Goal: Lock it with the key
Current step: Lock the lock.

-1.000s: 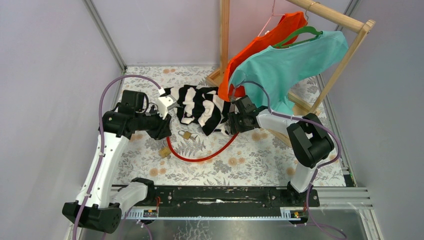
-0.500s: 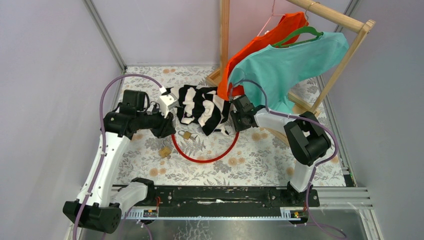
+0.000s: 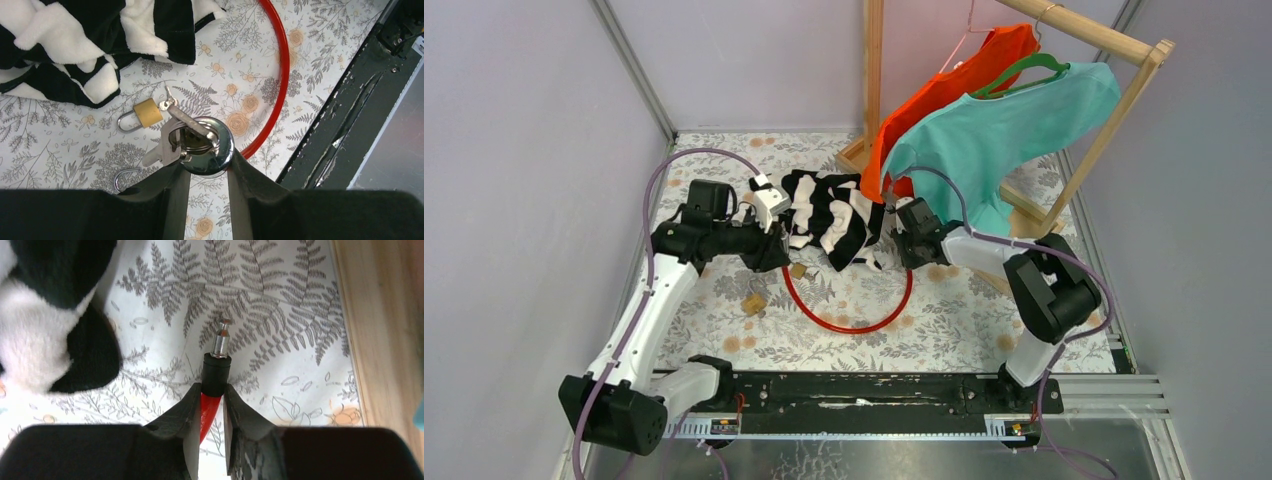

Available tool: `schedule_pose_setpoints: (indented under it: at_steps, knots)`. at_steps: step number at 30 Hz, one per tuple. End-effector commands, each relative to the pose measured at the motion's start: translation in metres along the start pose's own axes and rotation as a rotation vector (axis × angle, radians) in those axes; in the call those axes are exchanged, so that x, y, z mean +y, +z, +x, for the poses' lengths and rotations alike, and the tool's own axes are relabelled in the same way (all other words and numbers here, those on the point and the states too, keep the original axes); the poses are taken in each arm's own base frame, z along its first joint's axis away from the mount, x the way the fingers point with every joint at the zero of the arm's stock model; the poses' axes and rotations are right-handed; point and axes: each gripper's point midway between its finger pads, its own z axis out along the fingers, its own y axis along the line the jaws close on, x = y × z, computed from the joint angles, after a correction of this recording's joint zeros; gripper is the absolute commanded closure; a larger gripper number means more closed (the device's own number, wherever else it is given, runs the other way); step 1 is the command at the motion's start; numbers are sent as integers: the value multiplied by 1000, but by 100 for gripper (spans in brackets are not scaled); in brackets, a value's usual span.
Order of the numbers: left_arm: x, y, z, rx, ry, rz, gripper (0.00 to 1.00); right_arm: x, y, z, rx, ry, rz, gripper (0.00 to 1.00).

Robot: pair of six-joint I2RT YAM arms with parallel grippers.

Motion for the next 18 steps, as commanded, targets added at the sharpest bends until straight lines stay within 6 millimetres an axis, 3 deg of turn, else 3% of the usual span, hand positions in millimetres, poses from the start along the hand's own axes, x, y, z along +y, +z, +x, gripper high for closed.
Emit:
schedule_pose_setpoints:
  at_steps: [1, 5, 11, 18]
  knots:
    - [11, 9, -27, -96, 65, -2, 100, 7, -29, -16, -92, -63, -53, 100]
    - [18, 17, -26, -103, 57, -11, 100, 26, -51, -23, -171, -119, -177, 100]
    - [16, 25, -34, -164, 82, 31, 100, 46, -75, -19, -227, -224, -320, 100]
    - [12, 34, -53, -223, 153, 59, 100, 61, -105, -42, -356, -332, -408, 100]
